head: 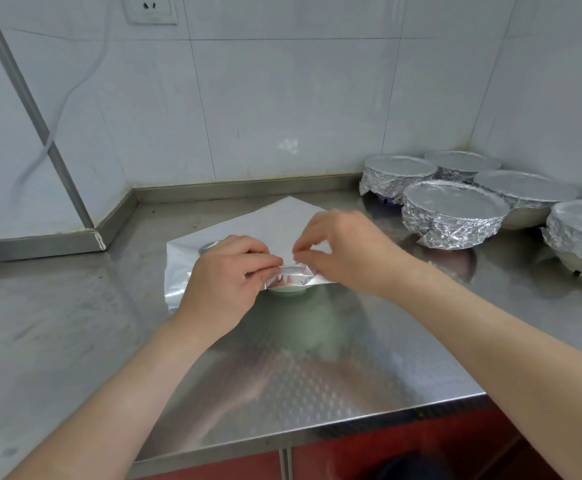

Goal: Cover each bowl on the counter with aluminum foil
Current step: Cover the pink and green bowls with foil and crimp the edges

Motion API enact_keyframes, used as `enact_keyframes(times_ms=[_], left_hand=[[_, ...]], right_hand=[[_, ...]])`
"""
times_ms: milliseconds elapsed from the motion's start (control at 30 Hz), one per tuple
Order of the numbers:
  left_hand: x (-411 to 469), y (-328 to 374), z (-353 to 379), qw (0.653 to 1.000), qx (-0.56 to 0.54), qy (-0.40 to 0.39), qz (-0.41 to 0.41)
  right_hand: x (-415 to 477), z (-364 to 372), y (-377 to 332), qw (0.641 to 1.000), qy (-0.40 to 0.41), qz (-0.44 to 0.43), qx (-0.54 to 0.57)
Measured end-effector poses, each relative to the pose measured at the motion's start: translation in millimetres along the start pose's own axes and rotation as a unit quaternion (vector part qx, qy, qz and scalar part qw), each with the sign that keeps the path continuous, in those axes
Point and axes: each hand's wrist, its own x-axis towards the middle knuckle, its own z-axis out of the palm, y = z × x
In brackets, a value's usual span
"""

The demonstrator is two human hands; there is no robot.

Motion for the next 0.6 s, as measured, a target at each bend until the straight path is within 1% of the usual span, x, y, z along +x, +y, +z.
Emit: enact_keyframes(times_ms=[33,67,200,333,433,533,600], left_hand=[[0.0,0.0,0.9,1.000,0.006,0.000,0.006],[0.5,-0.5,1.1,1.000,0.012,0.002,0.013],[1.7,-1.8,4.4,0.998,0.048,0.015,0.037],[1.4,0.5,8.8,0.995,0.081,0.022,0.056],[1.3,2.4,9.0,0.994,0.080,0.025,0.069],[-0.3,9.9,5.8,0.995,0.069,0.023,0.075],[-2.5,14.8,3.6,0.996,0.054,0.020,0.074]], right_hand=[[1.0,0.8,0.2,0.999,-0.039,0.006,-0.009],[1.9,0.5,0.8,0.998,-0.062,0.013,-0.007],[1.7,0.5,0.8,0.997,-0.073,0.024,-0.005],[-1.0,11.6,1.9,0.993,-0.048,-0.021,-0.108],[-7.7,21.0,0.6,0.978,0.002,-0.075,-0.193],[-18.4,23.9,-2.7,0.968,0.039,-0.074,-0.237],[-26.7,23.2,-7.1,0.966,0.058,-0.076,-0.239]])
